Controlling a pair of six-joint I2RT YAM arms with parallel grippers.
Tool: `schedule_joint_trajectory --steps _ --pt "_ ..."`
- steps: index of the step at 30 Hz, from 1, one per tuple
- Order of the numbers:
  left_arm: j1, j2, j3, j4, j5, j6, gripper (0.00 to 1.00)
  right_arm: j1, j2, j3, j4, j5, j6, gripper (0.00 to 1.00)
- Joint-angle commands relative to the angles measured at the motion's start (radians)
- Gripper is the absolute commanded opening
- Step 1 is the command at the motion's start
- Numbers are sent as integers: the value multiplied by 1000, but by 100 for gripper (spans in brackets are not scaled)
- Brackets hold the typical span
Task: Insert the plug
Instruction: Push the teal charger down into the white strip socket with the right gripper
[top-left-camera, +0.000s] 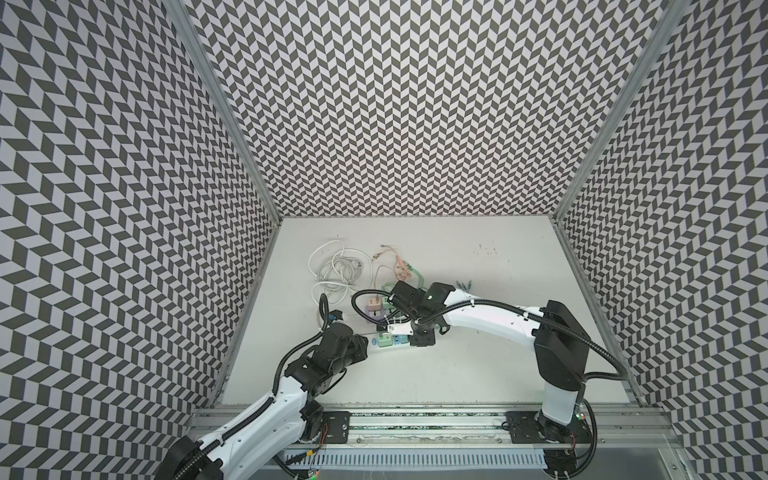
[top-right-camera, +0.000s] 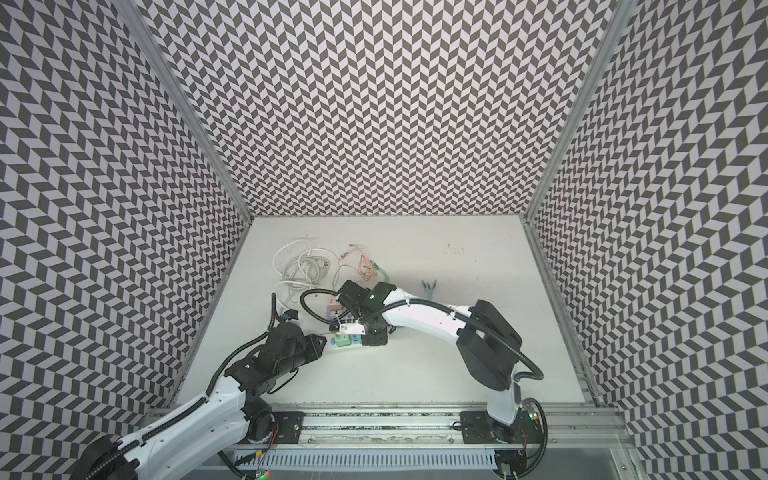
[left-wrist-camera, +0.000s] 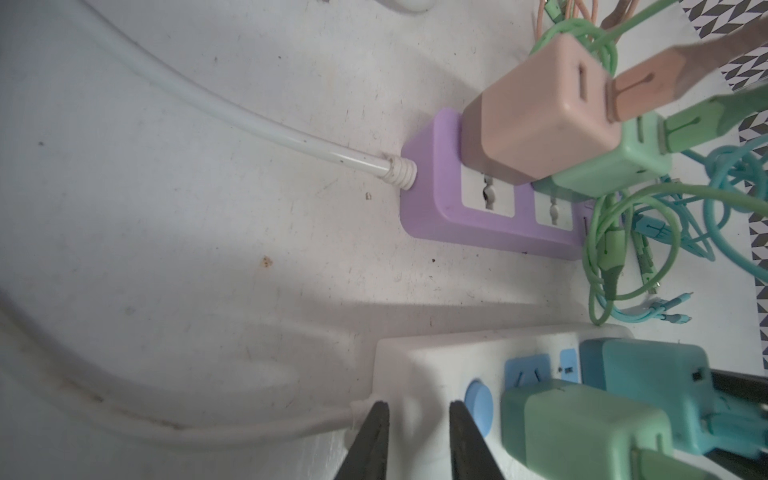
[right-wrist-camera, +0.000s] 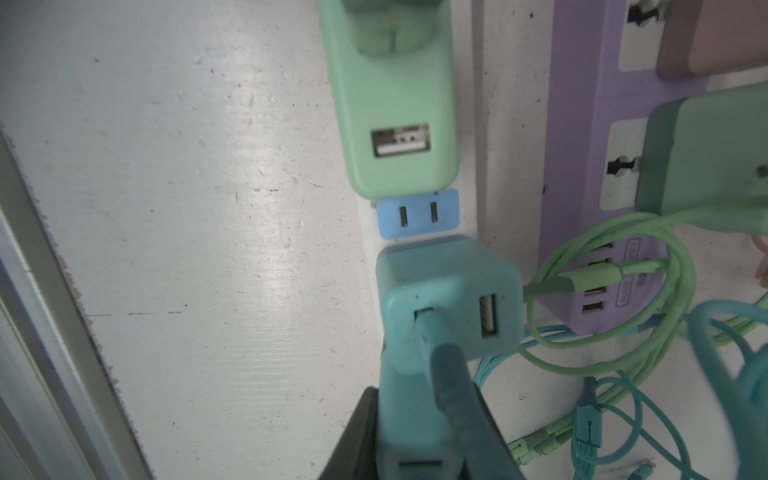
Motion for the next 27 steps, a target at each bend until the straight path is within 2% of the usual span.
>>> schedule_joint_trajectory --steps 1,27 --pt "7 -6 -14 26 -7 15 28 7 62 12 34 14 6 19" --pt "7 -21 -25 14 -26 12 27 7 116 -34 140 18 -6 20"
